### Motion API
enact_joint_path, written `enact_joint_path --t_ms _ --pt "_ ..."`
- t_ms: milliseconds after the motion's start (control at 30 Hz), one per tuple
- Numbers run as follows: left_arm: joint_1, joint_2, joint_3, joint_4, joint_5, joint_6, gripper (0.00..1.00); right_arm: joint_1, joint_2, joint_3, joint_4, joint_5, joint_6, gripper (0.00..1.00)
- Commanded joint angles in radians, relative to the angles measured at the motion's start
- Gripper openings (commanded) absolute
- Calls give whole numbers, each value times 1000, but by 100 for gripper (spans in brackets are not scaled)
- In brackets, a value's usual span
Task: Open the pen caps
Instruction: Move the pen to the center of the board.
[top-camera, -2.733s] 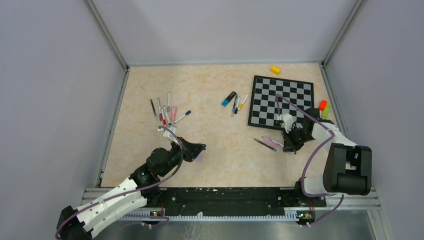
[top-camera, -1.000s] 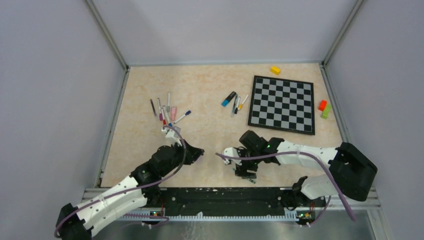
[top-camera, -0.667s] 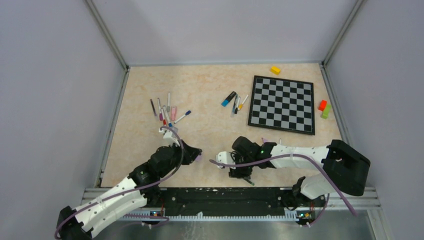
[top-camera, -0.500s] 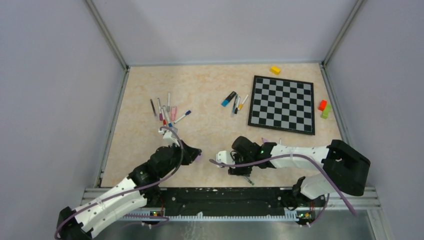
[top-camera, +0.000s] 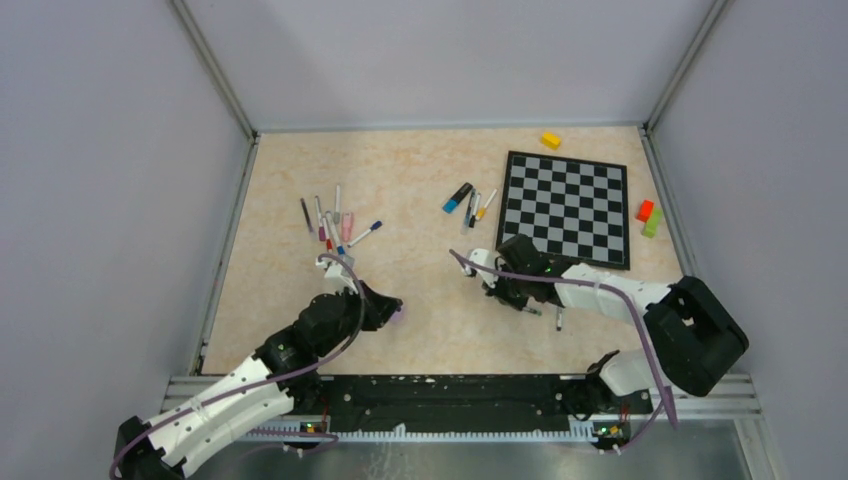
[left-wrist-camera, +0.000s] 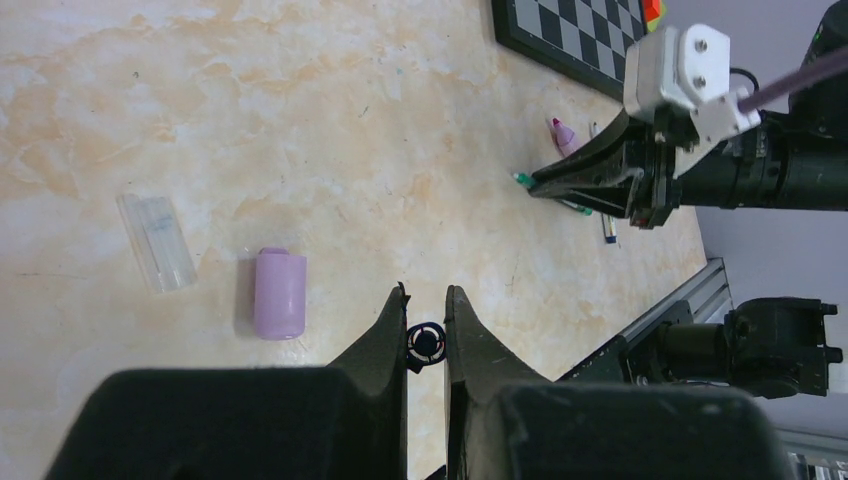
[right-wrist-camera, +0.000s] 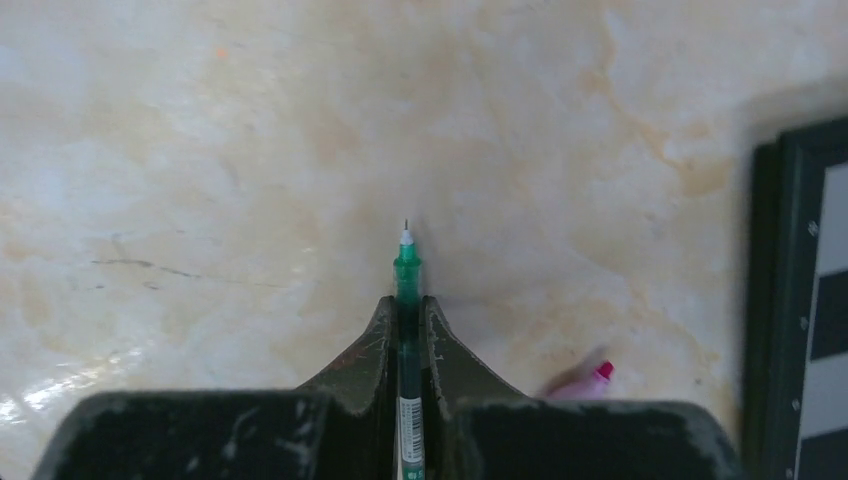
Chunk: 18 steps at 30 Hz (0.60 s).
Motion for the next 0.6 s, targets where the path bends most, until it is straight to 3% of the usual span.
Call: enact_joint_path --t_ms 0,133,333,567 --pt "5 1 18 54 -3 9 8 -78 8 10 -40 105 58 0" --pt "5 14 14 72 7 3 8 -114 4 12 -27 129 79 0" --pt "5 29 10 89 15 2 8 -120 -9 12 -16 143 81 18" --pt "5 49 6 112 27 -2 8 -128 -29 17 -15 133 81 25"
